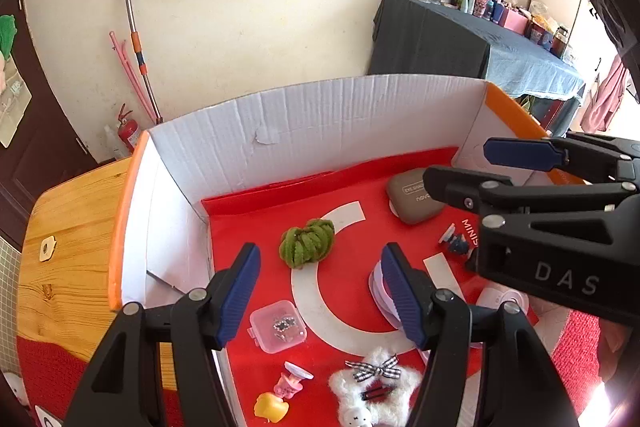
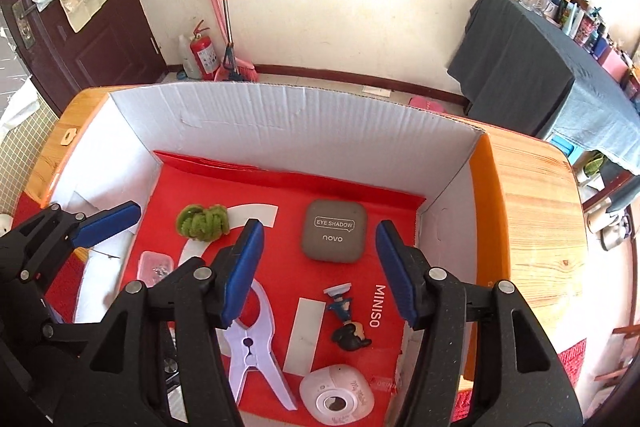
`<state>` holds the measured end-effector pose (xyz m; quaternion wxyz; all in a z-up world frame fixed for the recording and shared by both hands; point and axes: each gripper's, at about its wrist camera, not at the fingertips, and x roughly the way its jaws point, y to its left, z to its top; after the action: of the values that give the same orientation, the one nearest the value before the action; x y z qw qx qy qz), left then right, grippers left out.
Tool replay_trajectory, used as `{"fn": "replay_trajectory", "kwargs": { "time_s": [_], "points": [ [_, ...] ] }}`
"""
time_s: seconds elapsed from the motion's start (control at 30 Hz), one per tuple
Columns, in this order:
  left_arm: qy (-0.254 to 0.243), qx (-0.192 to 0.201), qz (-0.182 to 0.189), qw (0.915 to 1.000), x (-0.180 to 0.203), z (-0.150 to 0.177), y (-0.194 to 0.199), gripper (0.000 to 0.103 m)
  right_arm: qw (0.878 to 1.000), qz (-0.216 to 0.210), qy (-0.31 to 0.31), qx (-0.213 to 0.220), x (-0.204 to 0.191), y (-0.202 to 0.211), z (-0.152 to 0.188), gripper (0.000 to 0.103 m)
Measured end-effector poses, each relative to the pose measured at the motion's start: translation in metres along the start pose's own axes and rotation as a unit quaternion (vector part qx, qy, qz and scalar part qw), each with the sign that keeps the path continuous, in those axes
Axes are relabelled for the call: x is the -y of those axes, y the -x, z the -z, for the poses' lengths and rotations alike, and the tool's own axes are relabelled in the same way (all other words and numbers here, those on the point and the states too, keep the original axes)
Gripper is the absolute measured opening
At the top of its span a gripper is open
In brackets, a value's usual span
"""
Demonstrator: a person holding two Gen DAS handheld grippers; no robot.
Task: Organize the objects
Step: 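Withdraw both tools from the box toward the last items on the mat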
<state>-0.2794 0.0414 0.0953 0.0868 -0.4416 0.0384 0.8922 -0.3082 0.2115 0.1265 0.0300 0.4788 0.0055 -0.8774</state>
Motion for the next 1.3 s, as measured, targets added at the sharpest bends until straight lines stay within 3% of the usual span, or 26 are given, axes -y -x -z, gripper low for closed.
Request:
{"fn": "replay_trajectory", "kwargs": {
  "time_s": [0.27,0.33,0.87,1.03,1.3],
  "points": [
    [0.007,0.043,0.006,0.9990,-0.004,0.016,0.039,0.074,0.999,-0.013,0.006,0.051,-0.014,0.047,0.015,0.059],
    [0.007,0.053,0.011,0.9985,-0.005,0.024,0.049,0.078,0.998,-0.015,0.007,0.068,-0.015,0.060,0.020,0.063],
    [0.020,0.118,0.014,0.9927,-0.004,0.085,0.103,0.091,0.986,-0.025,0.004,0.165,-0.019,0.130,0.098,0.075],
    [0.028,0.128,0.015,0.9913,-0.005,0.111,0.112,0.096,0.984,-0.037,-0.004,0.173,-0.019,0.138,0.127,0.077],
    [0.037,0.110,0.028,0.9929,-0.002,0.152,0.107,0.099,0.986,-0.037,-0.015,0.162,-0.017,0.126,0.171,0.082]
  ]
}}
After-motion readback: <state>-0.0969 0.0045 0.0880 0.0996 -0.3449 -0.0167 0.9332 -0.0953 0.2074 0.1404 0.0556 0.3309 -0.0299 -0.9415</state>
